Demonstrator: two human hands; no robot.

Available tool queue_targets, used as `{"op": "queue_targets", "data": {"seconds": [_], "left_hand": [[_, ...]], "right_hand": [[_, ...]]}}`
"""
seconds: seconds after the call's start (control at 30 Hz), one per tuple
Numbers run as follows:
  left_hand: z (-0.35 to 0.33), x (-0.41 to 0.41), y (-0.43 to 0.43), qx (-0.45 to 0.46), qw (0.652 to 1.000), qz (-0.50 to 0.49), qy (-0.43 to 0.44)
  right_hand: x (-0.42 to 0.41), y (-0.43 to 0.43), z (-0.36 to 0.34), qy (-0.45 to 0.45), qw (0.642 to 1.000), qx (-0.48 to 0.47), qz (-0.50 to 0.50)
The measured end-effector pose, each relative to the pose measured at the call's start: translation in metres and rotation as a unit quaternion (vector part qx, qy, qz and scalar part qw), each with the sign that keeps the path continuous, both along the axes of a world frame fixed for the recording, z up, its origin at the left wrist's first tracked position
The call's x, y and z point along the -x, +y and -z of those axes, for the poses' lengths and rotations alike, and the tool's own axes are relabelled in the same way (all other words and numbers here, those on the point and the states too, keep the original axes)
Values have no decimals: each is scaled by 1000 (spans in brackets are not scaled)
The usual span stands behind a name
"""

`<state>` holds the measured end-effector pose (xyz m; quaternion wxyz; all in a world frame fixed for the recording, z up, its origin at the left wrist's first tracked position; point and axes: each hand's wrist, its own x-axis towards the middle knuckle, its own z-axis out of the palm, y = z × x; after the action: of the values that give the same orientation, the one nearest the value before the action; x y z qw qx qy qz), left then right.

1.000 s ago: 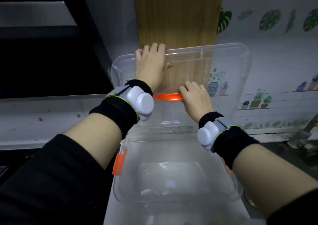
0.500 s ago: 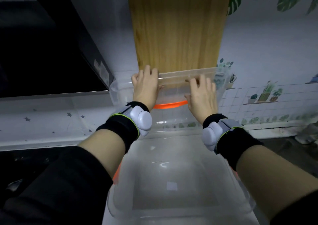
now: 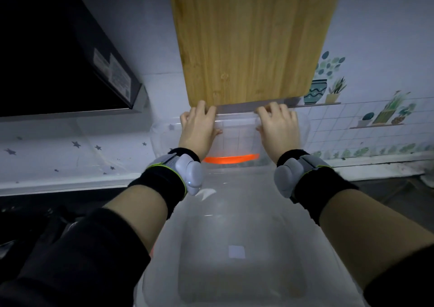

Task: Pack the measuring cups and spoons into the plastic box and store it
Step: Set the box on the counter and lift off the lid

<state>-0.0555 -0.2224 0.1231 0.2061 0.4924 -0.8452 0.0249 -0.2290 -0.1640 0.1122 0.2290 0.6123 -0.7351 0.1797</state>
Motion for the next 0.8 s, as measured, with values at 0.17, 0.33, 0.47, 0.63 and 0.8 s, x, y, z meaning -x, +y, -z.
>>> {"op": "queue_targets", "data": {"seconds": [0.17, 0.33, 0.47, 0.63, 0.8], "left_hand": [[20, -2, -12, 31, 998, 35, -35], [37, -4, -20, 22, 998, 41, -53], [45, -1, -25, 39, 997, 26, -54], [52, -1, -27, 73, 995, 8, -73], [60, 3, -29, 33, 995, -4, -97]], "right_hand": [[-1, -15, 20, -21, 1000, -15, -12], [-3, -21, 35, -9, 1000, -17, -10], [-1, -28, 41, -18, 999, -33, -2], [2, -39, 42, -20, 997, -78, 3], [2, -45, 45, -27, 995, -94, -12]]}}
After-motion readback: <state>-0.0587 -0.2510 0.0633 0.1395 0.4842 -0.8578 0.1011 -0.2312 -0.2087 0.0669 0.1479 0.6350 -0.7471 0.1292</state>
